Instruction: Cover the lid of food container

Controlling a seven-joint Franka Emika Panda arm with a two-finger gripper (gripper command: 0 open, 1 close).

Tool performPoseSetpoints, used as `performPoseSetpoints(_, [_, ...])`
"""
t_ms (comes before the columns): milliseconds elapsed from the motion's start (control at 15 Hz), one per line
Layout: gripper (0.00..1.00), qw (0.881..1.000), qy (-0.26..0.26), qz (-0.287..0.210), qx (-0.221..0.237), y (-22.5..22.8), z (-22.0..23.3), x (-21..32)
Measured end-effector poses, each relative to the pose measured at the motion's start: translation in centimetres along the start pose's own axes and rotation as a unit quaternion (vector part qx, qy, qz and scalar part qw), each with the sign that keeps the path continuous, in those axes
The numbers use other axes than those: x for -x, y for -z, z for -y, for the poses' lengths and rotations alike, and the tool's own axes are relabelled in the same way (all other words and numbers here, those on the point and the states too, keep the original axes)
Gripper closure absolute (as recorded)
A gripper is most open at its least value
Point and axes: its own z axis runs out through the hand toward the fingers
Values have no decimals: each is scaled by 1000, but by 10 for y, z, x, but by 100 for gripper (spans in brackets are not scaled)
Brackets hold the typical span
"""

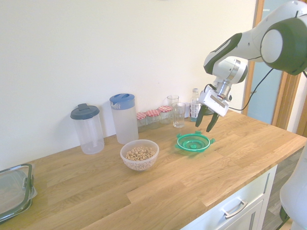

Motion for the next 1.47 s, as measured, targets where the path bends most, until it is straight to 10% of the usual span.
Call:
performPoseSetpoints(733, [0, 998, 16, 48, -31, -39, -19, -53])
performPoseSetpoints(800, [100, 998, 17, 51, -32, -42, -19, -54])
performPoseSetpoints(1467, [100, 995, 21, 55, -76, -55, -38, -57])
